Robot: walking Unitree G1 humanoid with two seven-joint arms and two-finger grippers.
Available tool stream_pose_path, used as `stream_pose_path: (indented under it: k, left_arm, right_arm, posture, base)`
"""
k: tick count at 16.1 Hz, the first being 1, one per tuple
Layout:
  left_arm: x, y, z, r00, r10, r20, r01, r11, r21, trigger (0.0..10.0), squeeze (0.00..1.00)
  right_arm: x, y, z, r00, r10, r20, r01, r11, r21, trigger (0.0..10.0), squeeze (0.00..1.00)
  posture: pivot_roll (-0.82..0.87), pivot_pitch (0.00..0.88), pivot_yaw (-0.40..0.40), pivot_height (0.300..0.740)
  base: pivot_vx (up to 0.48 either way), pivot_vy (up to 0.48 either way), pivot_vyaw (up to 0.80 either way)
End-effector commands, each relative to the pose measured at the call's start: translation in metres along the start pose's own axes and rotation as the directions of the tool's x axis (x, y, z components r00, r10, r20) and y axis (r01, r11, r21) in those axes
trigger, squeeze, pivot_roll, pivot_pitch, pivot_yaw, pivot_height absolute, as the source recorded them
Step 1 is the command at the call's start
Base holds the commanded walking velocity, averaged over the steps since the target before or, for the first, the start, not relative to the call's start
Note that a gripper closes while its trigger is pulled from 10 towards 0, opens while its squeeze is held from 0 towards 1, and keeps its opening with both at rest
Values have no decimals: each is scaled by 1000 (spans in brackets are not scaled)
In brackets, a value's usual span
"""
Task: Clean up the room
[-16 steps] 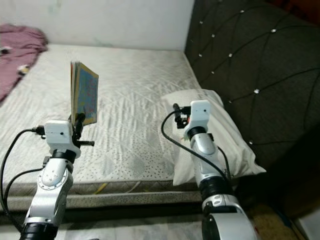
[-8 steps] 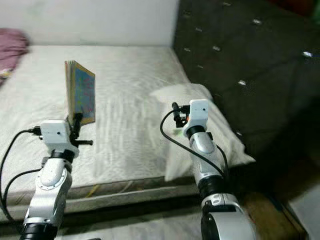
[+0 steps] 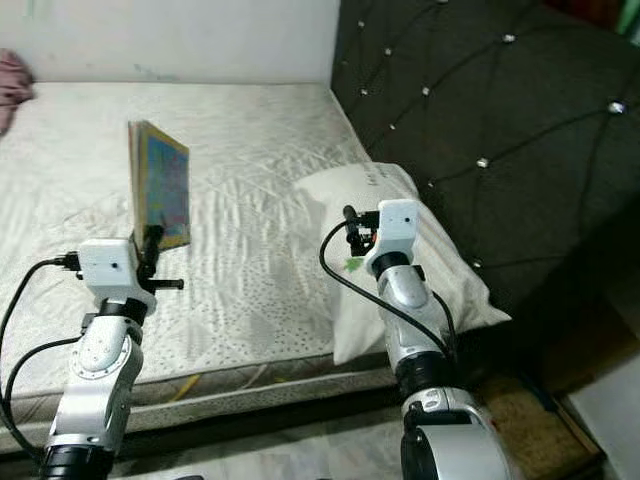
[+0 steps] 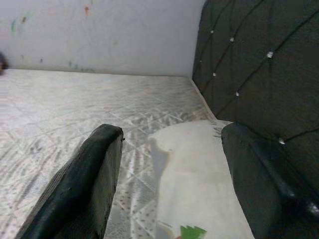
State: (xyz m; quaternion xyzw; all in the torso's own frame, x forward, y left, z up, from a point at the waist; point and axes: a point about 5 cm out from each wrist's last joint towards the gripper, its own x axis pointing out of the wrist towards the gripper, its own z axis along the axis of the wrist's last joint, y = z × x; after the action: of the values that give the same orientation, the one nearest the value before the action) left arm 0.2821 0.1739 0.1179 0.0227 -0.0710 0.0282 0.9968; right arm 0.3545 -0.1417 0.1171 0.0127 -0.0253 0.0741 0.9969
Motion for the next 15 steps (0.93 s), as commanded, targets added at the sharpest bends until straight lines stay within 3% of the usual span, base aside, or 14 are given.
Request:
stream_pose_path:
  k: [1, 4, 9, 15]
  left_arm:
    - [-1, 1, 12, 998, 18, 53, -19, 1000, 4, 10000, 0]
    - [-19, 16, 6, 992, 128, 18, -128, 991, 27, 10000, 0]
    - [-64, 30, -7, 983, 163, -85, -161, 986, 31, 10000, 0]
    - [-79, 28, -5, 982, 144, -122, -141, 989, 35, 10000, 0]
  right_arm:
    - [1, -3, 5, 1000, -8, 10, 8, 1000, -1, 10000, 0]
    - [-8, -9, 3, 999, -25, 22, 25, 1000, -2, 10000, 0]
    - [-44, -25, -9, 996, -92, -7, 92, 996, -15, 10000, 0]
    - [-72, -26, -17, 993, -97, -72, 95, 995, -28, 10000, 0]
  posture:
    - [-3, 0, -81, 740]
    - [-1, 0, -82, 740]
    - [0, 0, -81, 740]
    - [6, 0, -76, 740]
  base:
    - [0, 0, -800]
    - [0, 0, -267]
    - [0, 0, 0]
    - [0, 0, 0]
